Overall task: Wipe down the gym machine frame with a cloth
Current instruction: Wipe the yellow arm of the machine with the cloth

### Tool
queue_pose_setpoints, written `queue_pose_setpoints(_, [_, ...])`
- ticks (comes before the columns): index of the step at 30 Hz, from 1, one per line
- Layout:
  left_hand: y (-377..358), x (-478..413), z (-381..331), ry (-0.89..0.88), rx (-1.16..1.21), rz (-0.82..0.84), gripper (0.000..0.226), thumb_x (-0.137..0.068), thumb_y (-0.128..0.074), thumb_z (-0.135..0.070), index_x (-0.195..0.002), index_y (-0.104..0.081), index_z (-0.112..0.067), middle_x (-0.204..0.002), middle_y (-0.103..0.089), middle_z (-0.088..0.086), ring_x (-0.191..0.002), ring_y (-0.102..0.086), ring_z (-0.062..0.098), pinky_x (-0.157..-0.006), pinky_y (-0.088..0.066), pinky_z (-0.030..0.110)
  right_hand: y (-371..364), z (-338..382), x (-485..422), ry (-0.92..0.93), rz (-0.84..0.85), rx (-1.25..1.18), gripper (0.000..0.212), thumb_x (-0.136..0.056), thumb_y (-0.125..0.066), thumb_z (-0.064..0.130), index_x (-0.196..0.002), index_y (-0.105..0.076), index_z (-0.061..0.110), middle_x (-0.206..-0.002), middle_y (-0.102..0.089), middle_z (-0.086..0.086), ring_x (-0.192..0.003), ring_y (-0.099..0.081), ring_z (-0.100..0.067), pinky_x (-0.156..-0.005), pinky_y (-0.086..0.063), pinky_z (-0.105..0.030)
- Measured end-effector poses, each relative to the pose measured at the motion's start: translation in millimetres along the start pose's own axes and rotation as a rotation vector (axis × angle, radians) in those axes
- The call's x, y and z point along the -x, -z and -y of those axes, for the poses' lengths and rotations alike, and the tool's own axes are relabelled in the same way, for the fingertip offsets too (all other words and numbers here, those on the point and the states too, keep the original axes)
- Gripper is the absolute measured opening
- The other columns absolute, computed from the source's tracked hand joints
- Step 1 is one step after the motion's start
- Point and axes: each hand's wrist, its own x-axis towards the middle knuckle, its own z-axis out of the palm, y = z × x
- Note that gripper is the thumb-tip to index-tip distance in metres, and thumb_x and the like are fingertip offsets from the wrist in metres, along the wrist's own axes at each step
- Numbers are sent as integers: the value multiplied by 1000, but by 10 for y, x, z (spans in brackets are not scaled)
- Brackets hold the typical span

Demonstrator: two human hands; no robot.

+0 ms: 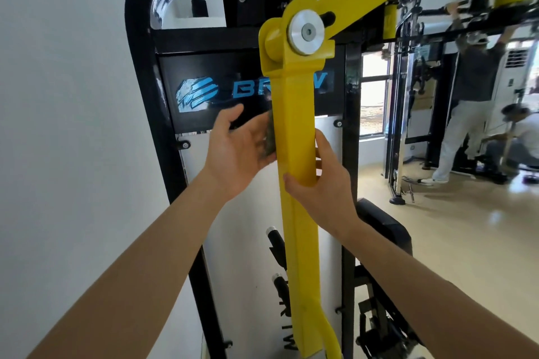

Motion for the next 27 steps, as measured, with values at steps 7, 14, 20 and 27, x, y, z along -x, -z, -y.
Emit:
queue_pose_setpoints(7, [81, 89, 273, 83, -68, -49, 74, -97, -27, -64, -141, -56, -13, -137, -64, 10, -127, -61, 32, -99, -54, 45, 43, -31, 26, 33, -20, -15, 90, -83, -78, 43, -155, -25, 32, -122, -40, 36, -106, -44, 27, -76, -40, 3])
queue_pose_setpoints(14, [28, 194, 95, -140, 108, -52, 65, -99, -34, -46, -147, -47, -4, -144, -57, 17, -134, -54, 33, -114, -43, 47, 23, -28, 145, 19, -42, -6, 86, -87, -77, 39, -156, -27, 25, -130, -46, 21, -107, -51, 6, -81, -43, -2])
queue_pose_setpoints(20, [199, 440, 642, -73, -56, -166, 54, -94, -49, -25, -138, -54, 7, -134, -61, 23, -119, -62, 32, -104, -50, 45, -24, -15, 289, -23, -86, -25, 83, -90, -72, 40, -157, -27, 21, -149, -49, 4, -129, -52, -13, -105, -51, -37])
queue_pose_setpoints(27, [413, 778, 1383, 223, -246, -253, 35, -92, -65, -19, -124, -69, -6, -120, -71, 16, -116, -66, 35, -99, -56, 47, -203, -193, 637, -65, -155, 5, 80, -92, -69, 39, -157, -24, 30, -140, -41, 19, -124, -45, -4, -101, -49, -35])
